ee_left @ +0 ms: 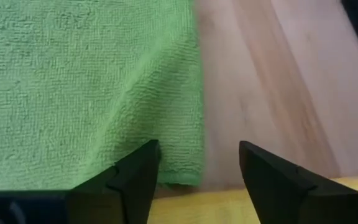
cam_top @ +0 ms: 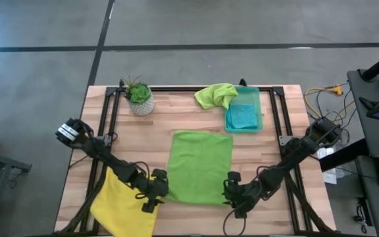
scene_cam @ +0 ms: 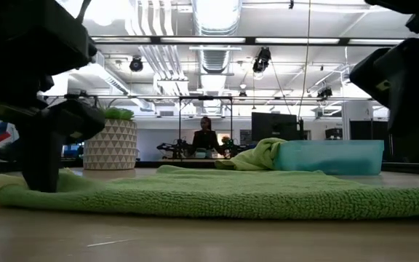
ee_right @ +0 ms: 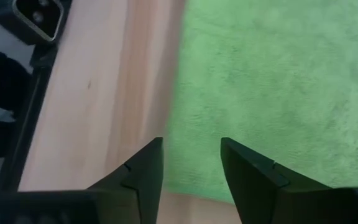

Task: Fold microfiber towels
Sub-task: Fold the green towel

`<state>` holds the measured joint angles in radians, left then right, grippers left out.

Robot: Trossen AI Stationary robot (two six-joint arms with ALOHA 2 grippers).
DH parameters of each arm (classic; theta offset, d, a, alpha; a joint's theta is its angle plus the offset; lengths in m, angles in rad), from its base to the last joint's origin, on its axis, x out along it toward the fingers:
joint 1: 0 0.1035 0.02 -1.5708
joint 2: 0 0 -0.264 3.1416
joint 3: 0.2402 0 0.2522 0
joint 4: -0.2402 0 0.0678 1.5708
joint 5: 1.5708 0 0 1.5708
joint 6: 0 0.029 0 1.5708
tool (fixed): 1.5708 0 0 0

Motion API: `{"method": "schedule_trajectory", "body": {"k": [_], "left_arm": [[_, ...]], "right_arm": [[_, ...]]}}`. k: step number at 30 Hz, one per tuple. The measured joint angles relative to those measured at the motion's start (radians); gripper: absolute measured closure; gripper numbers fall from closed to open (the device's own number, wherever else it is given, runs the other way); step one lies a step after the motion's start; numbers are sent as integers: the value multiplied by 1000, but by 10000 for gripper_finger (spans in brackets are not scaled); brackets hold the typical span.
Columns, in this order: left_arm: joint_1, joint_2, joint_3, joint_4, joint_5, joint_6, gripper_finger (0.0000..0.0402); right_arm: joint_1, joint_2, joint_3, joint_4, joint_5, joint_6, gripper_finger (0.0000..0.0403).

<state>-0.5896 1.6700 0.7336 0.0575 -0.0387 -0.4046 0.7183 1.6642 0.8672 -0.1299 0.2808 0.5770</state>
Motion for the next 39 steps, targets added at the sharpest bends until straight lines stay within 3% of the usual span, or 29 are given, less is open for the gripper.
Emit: {"method": "schedule_trajectory", "body": {"k": [8,17,25,28,33,39], "left_arm": [[-2,50,20,39,0,-59,223],[-5,53,16,39,27,-61,321],[-6,54,15,37,48,-65,397],[-6,49,14,38,54,-65,396],[-7,-2,9,6,73,-97,400],[-10,-138,9,22,125,-140,401]], "right_arm": [[10,0,-8,18,-26,-13,252],[11,15,-21,16,-53,-62,252],[11,139,-10,89,-110,-44,255],[10,152,15,38,-113,17,279],[16,116,50,-75,-134,39,377],[26,33,114,-147,-198,77,393]]}}
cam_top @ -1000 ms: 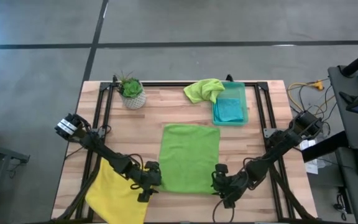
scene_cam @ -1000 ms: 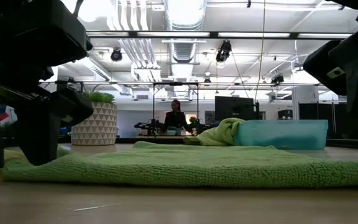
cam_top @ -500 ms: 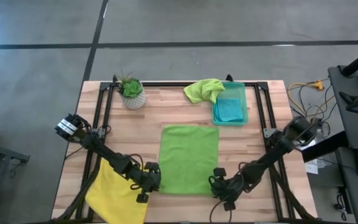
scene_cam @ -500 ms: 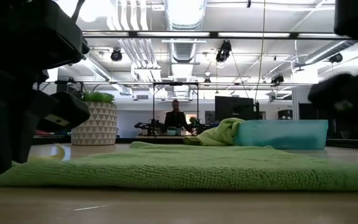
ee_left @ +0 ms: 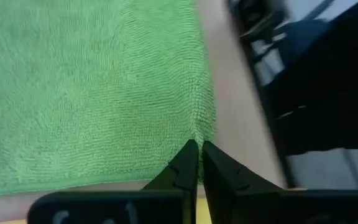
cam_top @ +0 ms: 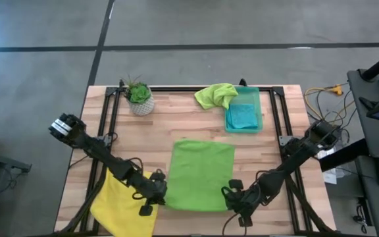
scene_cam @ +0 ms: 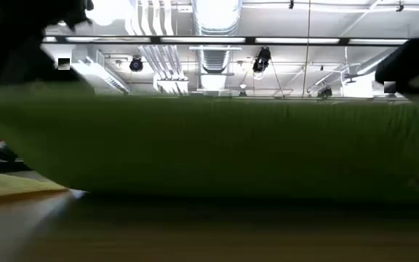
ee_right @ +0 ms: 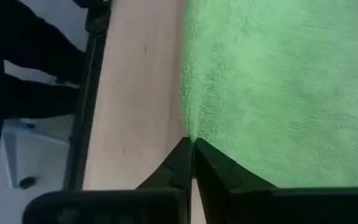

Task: Fold microfiber towels
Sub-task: Fold the green towel

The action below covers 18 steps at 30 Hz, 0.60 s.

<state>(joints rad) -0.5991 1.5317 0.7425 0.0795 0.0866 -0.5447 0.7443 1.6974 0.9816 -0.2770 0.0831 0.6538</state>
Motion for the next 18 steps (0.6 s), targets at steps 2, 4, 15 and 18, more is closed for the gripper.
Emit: {"method": "schedule_trajectory", "body": {"k": [2,4,15,18], "left_arm": [[-1,-34,0,0,30,-3,401],[-1,-55,4,9,62,-28,401],[13,-66,0,118,79,-123,401],[43,-66,-5,112,31,-93,401]], "right_arm": [[11,-12,14,-11,-10,23,393],[26,-28,26,-5,-13,59,394],[70,-35,66,-14,-59,154,394],[65,-45,52,-55,-31,206,394]]}}
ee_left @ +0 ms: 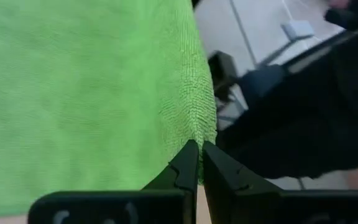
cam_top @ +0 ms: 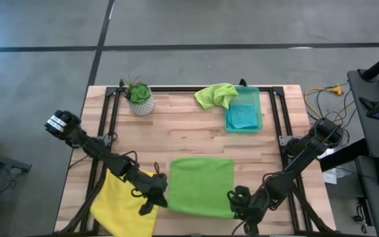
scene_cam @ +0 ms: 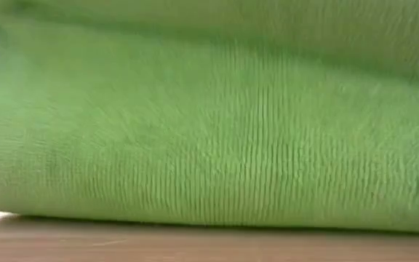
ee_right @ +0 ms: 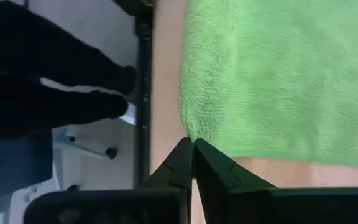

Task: Fold microfiber towels
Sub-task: Fold the green towel

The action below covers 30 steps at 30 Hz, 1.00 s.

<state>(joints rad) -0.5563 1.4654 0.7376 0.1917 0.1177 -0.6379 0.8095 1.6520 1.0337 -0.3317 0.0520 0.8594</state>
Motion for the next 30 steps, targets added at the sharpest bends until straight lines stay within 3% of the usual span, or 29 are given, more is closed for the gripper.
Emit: {"method": "schedule_trajectory", "body": {"k": [11,14,19,30], "left_arm": [[121,-11,-8,-84,-18,125,401],[180,-61,-38,-96,28,163,401],[268,-129,-82,-128,2,234,402],[343,-52,-102,-114,-4,257,402]], "right_arm": [[-98,-143,-68,-119,65,10,394],[-142,-186,-98,-139,63,5,394],[-208,-250,-169,-137,60,-11,394],[-327,-318,-319,-131,19,-48,394]]}}
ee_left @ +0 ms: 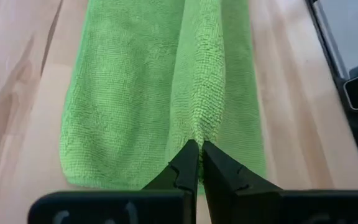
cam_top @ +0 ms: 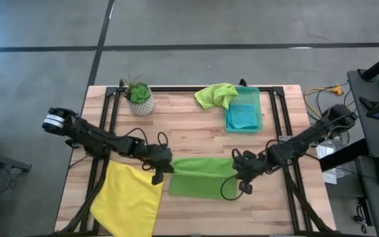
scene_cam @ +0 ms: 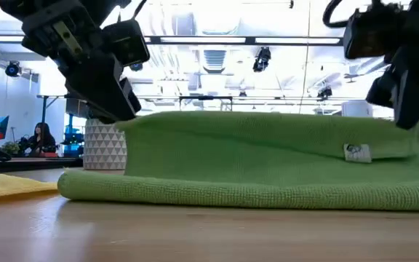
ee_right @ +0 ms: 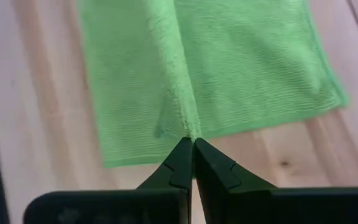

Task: Fold microfiber towels
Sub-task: Fold the green towel

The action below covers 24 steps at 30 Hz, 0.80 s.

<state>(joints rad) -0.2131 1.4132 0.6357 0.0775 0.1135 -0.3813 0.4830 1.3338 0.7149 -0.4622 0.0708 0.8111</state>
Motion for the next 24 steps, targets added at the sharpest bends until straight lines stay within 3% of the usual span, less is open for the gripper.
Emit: {"method": "schedule_trajectory", "body": {"k": [7,11,14,20,24], "left_arm": [[3,25,-1,0,1,-5,402],[3,1,1,-17,33,-8,402],[4,-33,0,-14,149,-70,402],[-17,-55,1,33,534,-216,401],[-80,-53,1,131,637,-391,401]], "right_arm": [[-68,15,-12,17,-11,-67,394],[-86,16,-8,25,-88,-79,394],[-72,11,8,30,-151,-79,394],[26,7,65,171,-216,-47,394],[122,10,84,315,-250,72,394]]}}
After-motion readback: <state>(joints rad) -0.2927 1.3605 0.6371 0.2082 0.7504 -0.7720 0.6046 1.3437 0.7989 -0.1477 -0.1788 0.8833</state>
